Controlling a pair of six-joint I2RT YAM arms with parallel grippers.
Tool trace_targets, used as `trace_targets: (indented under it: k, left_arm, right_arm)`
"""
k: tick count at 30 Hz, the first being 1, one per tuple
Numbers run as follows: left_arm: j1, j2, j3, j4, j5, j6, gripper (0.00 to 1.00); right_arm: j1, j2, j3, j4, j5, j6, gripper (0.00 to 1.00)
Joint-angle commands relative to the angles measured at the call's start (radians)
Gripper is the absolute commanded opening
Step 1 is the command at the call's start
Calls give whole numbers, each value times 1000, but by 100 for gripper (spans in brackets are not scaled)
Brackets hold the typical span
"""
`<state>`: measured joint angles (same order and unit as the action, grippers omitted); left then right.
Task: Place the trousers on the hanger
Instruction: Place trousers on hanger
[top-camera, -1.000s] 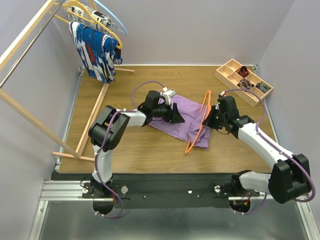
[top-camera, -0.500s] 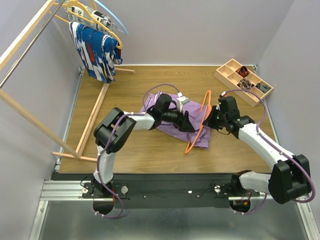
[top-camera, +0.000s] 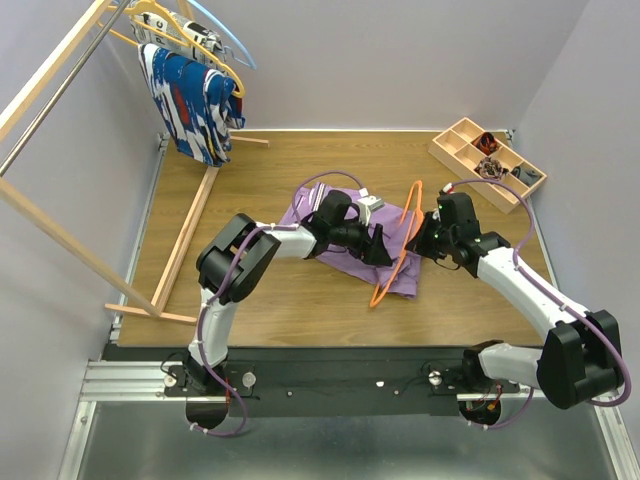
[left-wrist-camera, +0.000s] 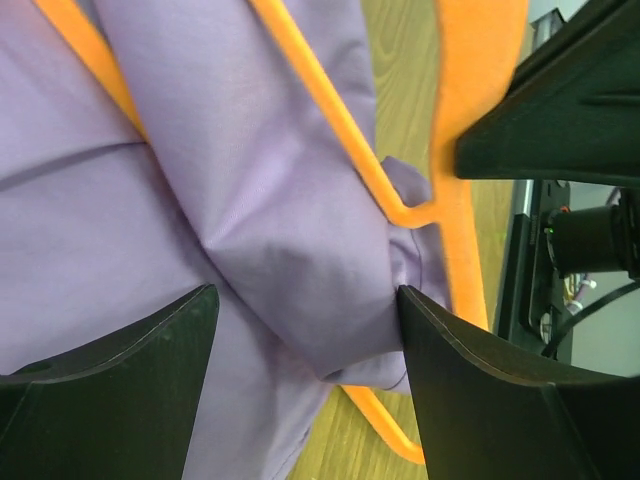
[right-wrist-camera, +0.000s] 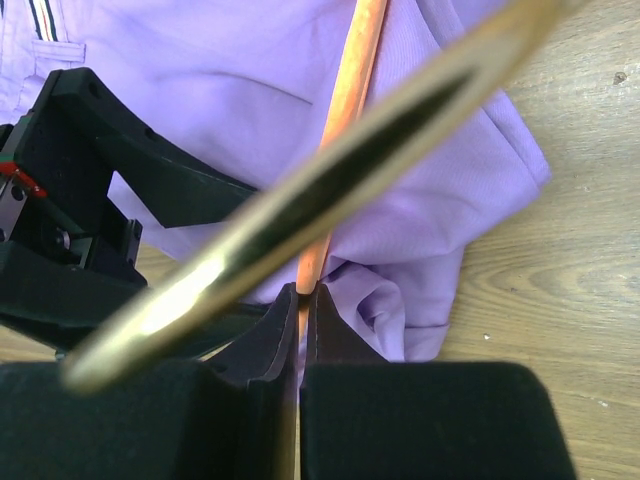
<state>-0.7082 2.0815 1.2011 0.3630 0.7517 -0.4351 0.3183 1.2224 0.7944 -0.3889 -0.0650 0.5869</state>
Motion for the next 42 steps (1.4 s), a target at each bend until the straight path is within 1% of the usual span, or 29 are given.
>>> trace_targets:
  k: [1,7,10,13,15,16,17,19,20,22,23,26,29,30,32,42]
  left_arm:
    - [-2,-37,-6,-15,-72,18,81]
    - [-7,6,25,-18,-28,7,81]
    - [-28,25,52,-13,11,15,81]
    - [-43,52,80,-16,63,16,77]
    - [-43,72,100,-16,96,12,73]
    - [-43,80,107,-15,110,9,69]
    - [-43,87,123,-16,124,1,59]
    - [-43,104,136,-36,130,1,47]
    - [-42,107,140,-41,132,-1,36]
    - [-42,114,143,-44,135,-2,17]
    - [-40,112,147,-44,135,-2,0]
    - [-21,94,153,-58,127,-5,0]
    - [18,55,143,-38,120,-57,0]
    - [47,37,137,-1,121,-86,0]
    - [71,23,129,31,133,-152,0]
    - [168,-61,138,56,103,-209,0]
  right_arm:
    - [-5,-14,-24,-45,-9,-4,1]
    - [-5,-12,-24,-44,-12,-7,1]
    - [-7,-9,-24,-44,-13,-6,1]
    - [-7,-6,-26,-42,-15,-6,1]
    - [-7,-6,-26,-42,-16,-6,1]
    - [-7,-8,-26,-42,-15,-7,1]
    - [-7,-8,-26,-42,-13,-6,1]
    - [-7,-11,-26,-42,-12,-6,1]
    - [-5,-11,-24,-42,-12,-4,1]
    - [-5,-12,-24,-44,-10,-6,1]
    - [-5,-12,-24,-44,-7,-6,1]
    - [-7,-11,-20,-45,-7,-6,1]
    - [-12,-23,-18,-47,-6,-2,1]
    - [-13,-37,-20,-47,-4,1,1]
    - [-25,-49,-24,-48,-6,-1,1]
    - [-70,-24,15,-50,-48,-25,1]
